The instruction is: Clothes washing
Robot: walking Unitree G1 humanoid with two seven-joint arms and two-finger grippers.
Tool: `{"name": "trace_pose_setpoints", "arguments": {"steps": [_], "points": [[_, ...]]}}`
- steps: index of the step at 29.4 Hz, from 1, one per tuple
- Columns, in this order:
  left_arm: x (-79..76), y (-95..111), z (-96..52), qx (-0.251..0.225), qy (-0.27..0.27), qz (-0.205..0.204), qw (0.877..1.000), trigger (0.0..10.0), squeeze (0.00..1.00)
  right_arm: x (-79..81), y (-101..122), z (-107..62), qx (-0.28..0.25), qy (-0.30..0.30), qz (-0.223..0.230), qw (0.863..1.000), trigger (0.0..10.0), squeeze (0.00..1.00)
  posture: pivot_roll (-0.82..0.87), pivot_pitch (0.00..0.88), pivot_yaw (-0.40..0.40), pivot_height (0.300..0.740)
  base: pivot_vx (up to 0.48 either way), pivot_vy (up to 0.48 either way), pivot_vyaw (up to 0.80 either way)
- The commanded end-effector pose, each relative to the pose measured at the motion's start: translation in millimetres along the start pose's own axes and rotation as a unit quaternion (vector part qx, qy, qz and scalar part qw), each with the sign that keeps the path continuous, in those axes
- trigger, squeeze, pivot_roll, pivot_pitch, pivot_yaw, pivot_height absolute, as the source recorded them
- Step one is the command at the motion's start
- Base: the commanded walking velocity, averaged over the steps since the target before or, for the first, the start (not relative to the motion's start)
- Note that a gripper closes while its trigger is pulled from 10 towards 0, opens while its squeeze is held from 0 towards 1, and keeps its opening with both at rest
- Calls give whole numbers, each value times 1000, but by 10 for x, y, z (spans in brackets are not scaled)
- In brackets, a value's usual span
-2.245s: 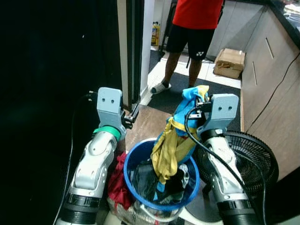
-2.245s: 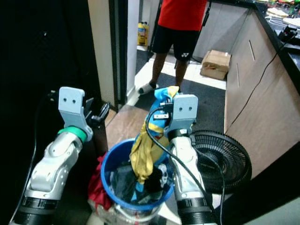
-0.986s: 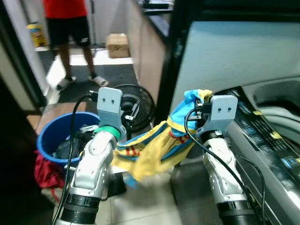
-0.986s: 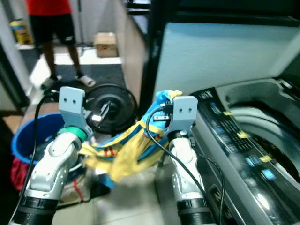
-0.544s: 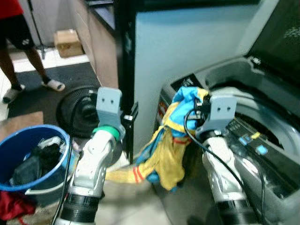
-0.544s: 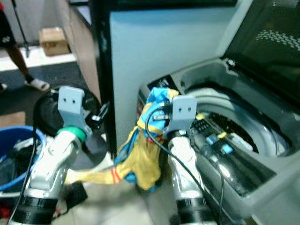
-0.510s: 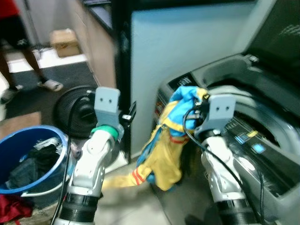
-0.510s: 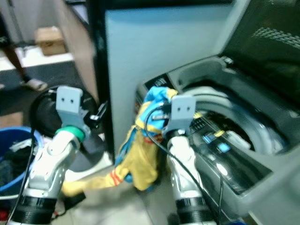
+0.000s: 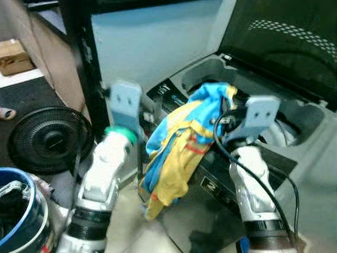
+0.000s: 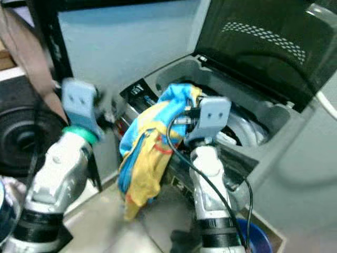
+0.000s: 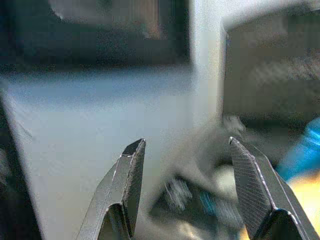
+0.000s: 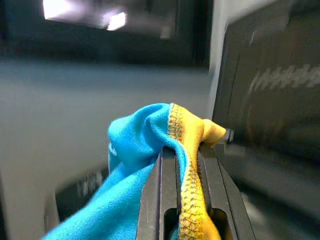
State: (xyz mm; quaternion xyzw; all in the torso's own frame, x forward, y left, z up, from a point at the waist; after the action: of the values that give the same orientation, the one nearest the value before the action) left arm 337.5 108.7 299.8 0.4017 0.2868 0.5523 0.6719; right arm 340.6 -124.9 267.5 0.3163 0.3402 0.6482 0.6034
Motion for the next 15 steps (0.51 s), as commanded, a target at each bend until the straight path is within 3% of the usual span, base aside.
{"name": "trace_pose_setpoints", "arguments": {"steps": [1, 4, 9, 15], "points": [[-73, 24, 16, -1, -12, -8, 1000, 10000, 0, -78, 117, 24, -25, -14, 0, 1000, 10000, 0, 83, 0, 12, 720, 0, 0, -800], [-114, 114, 46, -11, -19, -19, 1000, 10000, 0, -38, 246, 78, -49, -3, -6, 999, 10000, 0, 84, 0, 14, 720, 0, 0, -800], [-144, 107, 40, -9, -20, -24, 999, 10000, 0, -18, 275, 95, -55, 5, -12, 998, 10000, 0, 83, 0, 13, 720, 0, 0, -800], [-171, 39, 13, 3, -16, -33, 999, 10000, 0, 21, 187, 59, -37, 17, -16, 999, 10000, 0, 84, 0, 10, 720, 0, 0, 0]]}}
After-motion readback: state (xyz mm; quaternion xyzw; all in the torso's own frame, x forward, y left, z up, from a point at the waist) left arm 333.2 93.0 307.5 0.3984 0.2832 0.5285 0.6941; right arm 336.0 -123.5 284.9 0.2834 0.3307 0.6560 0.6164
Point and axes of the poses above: a point about 5 cm out from each wrist's last joint towards the gripper, its own z axis pointing out of the wrist towards the gripper, its own y axis along the axis of the wrist's last joint, x = y × z, the point moved 2 cm from there along z, pointing out of the wrist towards the gripper, and after that the axes turned 2 degrees about -z, right-handed, at the moved point
